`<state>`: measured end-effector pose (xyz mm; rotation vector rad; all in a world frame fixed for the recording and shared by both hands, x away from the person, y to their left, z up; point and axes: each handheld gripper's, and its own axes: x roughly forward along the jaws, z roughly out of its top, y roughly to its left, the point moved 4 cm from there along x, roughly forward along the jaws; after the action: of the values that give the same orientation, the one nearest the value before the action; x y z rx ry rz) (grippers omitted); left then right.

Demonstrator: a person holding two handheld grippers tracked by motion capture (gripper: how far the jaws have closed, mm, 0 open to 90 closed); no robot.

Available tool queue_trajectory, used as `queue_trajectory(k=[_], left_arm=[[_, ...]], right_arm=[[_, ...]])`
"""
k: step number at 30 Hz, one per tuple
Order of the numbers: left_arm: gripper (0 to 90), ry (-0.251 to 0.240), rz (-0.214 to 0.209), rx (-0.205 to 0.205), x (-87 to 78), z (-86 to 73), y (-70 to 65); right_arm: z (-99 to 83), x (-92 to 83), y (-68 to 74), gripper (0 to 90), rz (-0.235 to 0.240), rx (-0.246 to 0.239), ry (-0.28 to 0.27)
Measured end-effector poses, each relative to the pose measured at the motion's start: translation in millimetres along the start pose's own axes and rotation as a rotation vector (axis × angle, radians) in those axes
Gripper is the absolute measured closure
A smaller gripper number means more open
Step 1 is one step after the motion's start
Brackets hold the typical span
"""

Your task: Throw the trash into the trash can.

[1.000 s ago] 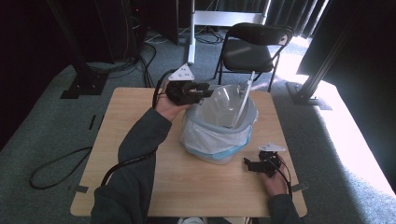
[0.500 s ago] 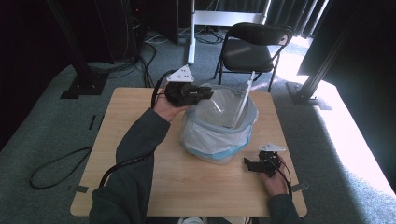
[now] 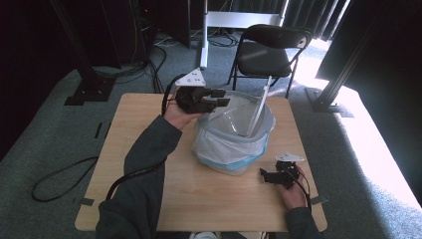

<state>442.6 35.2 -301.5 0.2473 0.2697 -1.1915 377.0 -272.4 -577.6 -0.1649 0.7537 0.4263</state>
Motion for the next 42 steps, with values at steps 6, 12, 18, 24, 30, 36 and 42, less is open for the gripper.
queue_trajectory(k=[6, 12, 18, 24, 30, 36, 42], left_arm=[[61.6, 0.028, -0.069, 0.017, 6.8, -2.6, -11.9], [58.9, 0.045, -0.105, 0.042, 12.8, -0.9, -19.6], [75.5, 0.077, 0.004, -0.03, 16.6, -9.5, -1.9], [83.2, 0.095, 0.021, -0.054, 11.6, -11.8, 3.8], [83.4, 0.039, -0.043, -0.054, 5.4, -1.1, -2.8], [83.5, -0.017, -0.094, -0.113, -4.2, 4.7, -2.6], [82.1, 0.082, -0.075, -0.155, 5.4, -5.9, 3.5]], right_arm=[[0.0, 0.0, 0.1, 11.3, 0.0, 0.001, 0.0], [0.0, 0.0, 0.0, 11.3, 0.0, 0.0, 0.0], [0.0, 0.0, 0.1, 11.3, 0.0, 0.001, 0.0], [0.0, 0.0, 0.1, 11.3, 0.0, 0.001, 0.0], [0.0, 0.0, 0.1, 11.3, 0.0, 0.001, 0.0], [0.0, 0.0, 0.1, 11.3, 0.0, 0.001, 0.0], [0.0, 0.0, 0.0, 11.3, 0.0, 0.0, 0.0]])
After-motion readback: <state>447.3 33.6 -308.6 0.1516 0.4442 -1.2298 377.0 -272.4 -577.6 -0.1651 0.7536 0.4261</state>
